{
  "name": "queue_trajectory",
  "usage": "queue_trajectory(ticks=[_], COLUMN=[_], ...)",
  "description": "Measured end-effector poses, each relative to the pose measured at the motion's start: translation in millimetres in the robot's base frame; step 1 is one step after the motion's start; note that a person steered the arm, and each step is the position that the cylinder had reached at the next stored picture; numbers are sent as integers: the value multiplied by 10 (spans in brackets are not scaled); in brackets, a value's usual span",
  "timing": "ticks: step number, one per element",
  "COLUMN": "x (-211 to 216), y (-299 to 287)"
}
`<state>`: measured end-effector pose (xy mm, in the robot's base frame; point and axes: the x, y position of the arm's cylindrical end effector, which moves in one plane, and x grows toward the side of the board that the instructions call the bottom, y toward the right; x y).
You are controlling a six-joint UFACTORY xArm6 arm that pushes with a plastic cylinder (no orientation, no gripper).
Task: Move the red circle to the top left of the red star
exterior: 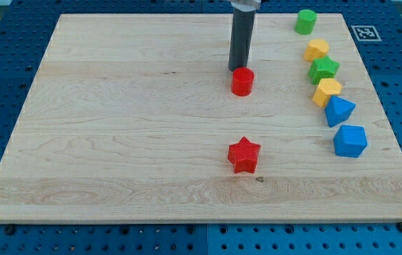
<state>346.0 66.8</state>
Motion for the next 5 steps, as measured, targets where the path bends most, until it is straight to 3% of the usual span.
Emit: queue_trajectory(ticks=[1, 5], x=[-54, 1343], y=[114, -77])
